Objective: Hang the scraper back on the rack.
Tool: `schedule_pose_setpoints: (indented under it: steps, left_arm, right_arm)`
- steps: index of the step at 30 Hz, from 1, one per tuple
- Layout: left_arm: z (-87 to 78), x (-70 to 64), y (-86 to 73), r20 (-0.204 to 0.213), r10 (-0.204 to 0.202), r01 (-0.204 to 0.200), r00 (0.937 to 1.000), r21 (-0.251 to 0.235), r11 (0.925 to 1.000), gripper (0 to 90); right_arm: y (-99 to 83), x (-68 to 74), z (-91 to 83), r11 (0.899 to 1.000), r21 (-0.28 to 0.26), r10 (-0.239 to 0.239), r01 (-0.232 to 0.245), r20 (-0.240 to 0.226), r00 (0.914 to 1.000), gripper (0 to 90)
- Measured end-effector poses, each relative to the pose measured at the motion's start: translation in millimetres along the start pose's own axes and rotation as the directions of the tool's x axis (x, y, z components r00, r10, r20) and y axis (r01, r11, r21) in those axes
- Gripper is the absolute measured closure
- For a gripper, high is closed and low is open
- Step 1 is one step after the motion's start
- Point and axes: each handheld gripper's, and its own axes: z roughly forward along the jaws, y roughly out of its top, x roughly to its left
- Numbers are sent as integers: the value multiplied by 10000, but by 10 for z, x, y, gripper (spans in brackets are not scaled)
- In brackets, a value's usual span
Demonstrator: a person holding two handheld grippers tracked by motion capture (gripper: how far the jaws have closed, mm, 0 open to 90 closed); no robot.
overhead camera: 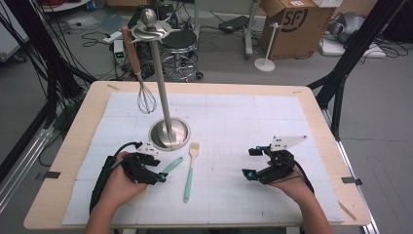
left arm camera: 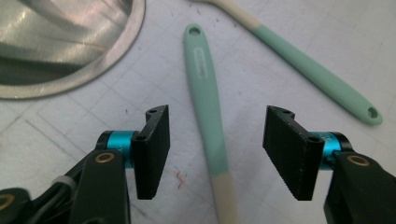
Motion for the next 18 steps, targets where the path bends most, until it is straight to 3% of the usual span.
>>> schedule_pose_setpoints:
  steps: [6, 10, 13, 18]
  left_arm:
    - [38, -4, -24, 0, 49, -49, 10000, 500, 9987, 506]
    - [80, -39, -10, -212, 374, -348, 9991, 1118, 9931, 580]
    - [80, -59, 6, -307, 510, -466, 9982, 1278, 9907, 608]
    - [96, -118, 29, -55, 761, -747, 9971, 1363, 9878, 649]
  right_arm:
    - [0, -3, -2, 10000, -8, -13, 13, -4, 10000, 127]
    - [0, -4, -3, 10000, -13, -13, 13, -19, 10000, 127]
    - [0, -9, -5, 10000, -17, -12, 12, -16, 10000, 127]
    - [-1, -9, -5, 10000, 1, -27, 27, -16, 10000, 127]
